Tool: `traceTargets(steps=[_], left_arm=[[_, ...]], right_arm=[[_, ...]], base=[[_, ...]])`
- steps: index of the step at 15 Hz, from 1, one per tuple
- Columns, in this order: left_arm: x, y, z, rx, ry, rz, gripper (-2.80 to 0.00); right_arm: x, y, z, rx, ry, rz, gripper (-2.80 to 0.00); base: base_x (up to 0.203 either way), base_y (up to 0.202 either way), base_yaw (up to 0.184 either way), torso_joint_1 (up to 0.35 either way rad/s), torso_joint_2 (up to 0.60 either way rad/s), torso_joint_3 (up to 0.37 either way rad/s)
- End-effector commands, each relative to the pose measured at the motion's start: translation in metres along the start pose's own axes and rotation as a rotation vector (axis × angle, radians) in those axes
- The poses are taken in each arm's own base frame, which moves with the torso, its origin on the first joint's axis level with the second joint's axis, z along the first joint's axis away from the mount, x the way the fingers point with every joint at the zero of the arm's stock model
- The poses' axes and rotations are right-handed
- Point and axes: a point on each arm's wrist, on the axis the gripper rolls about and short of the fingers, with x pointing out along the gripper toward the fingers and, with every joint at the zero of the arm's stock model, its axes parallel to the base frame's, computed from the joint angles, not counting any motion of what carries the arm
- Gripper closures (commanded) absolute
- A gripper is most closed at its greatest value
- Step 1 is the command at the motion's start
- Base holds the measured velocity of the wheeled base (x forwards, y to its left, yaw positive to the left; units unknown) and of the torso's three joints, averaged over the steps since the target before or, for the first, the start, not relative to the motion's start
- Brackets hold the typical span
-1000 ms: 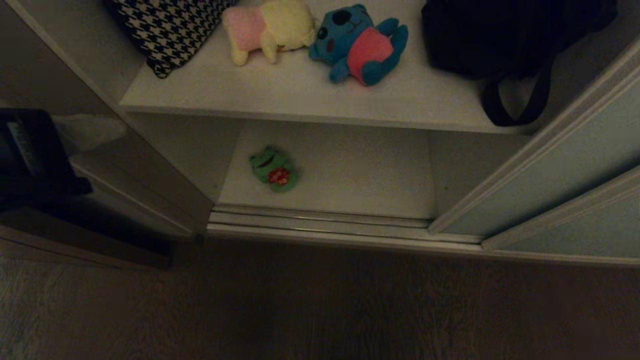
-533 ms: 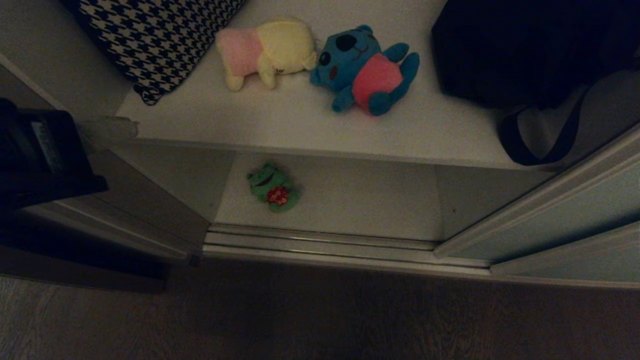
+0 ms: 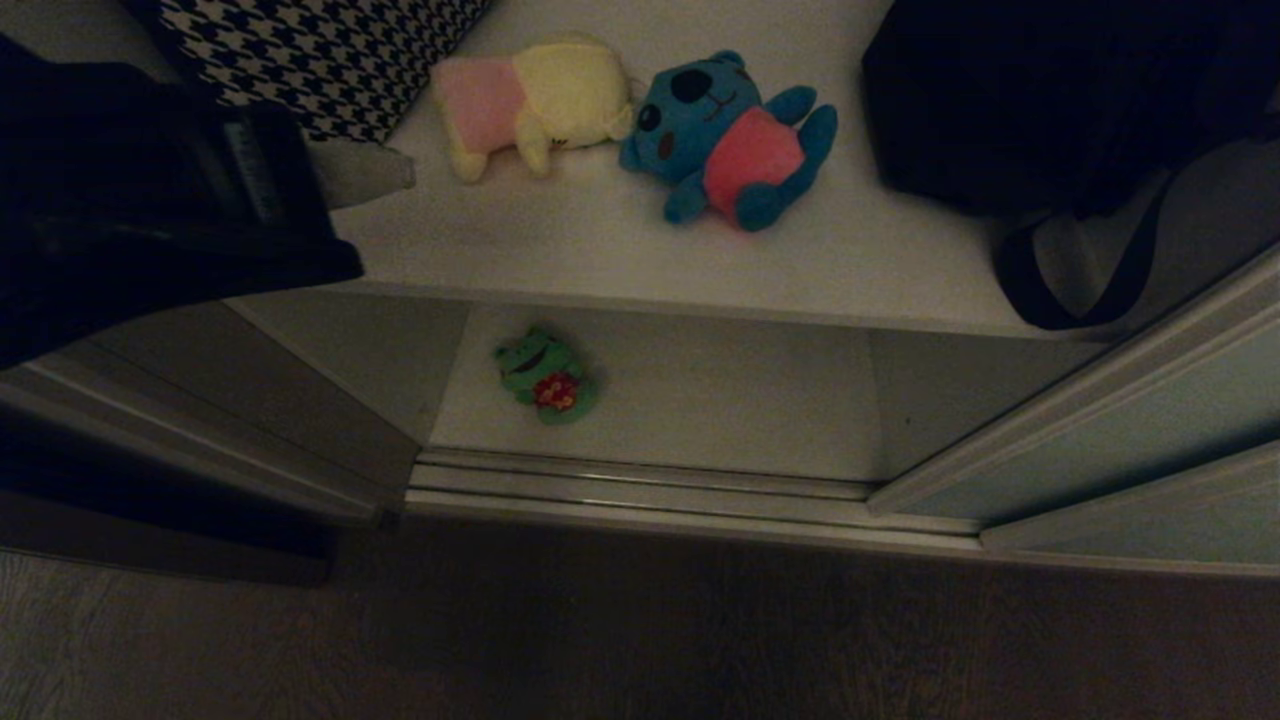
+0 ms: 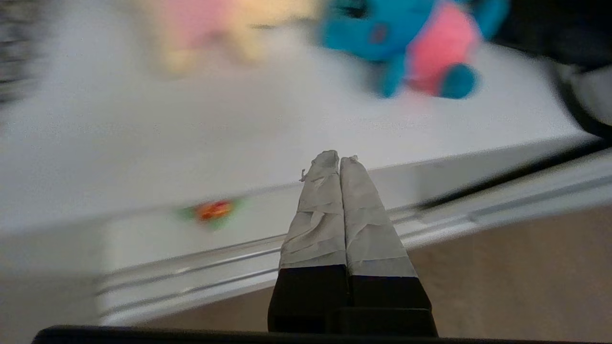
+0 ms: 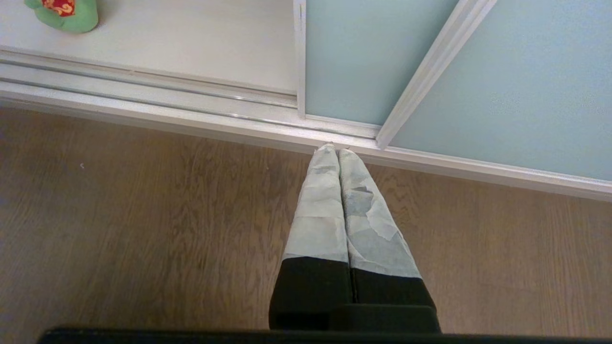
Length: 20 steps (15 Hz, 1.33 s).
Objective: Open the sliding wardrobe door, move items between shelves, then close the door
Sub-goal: Place the blue doll on the lower shelf
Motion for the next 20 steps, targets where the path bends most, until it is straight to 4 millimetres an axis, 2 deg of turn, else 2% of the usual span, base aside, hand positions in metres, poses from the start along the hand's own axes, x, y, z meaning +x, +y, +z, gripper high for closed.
traceTargets(steps=[1,2,3,7,10,16,20], left_arm=[[0.046,-0.011,-0.015,0.003,0.056,-0.053,0.00],[0.058,-0.016,-0.011,-0.002,0.032,-0.070,0.00],[0.068,-0.021,-0.010,-0.005,0.026,-0.084,-2.80],[0.111,-0.046,-0.010,0.016,0.022,-0.144,-2.80],[0.128,-0.056,-0.020,0.070,0.091,-0.179,-2.80],[0.157,-0.062,-0.054,0.126,0.167,-0.184,-2.80],[0.177,-0.066,-0.068,0.159,0.094,-0.181,-2.80]], right_arm=[[0.000,0.000,0.000,-0.001,0.001,0.000,0.00],[0.000,0.000,0.000,-0.002,0.001,0.000,0.00],[0.000,0.000,0.000,-0.001,-0.001,0.000,0.00],[0.000,0.000,0.000,0.000,0.000,0.000,0.00],[0.000,0.000,0.000,-0.001,0.000,0.000,0.00],[0.000,0.000,0.000,-0.001,0.000,0.000,0.00],[0.000,0.000,0.000,-0.001,0.000,0.000,0.00]], base=[[0.000,0.000,0.000,0.000,0.00,0.000],[0.000,0.000,0.000,0.000,0.00,0.000],[0.000,0.000,0.000,0.000,0.00,0.000],[0.000,0.000,0.000,0.000,0.00,0.000],[0.000,0.000,0.000,0.000,0.00,0.000],[0.000,0.000,0.000,0.000,0.00,0.000],[0.000,0.000,0.000,0.000,0.00,0.000]])
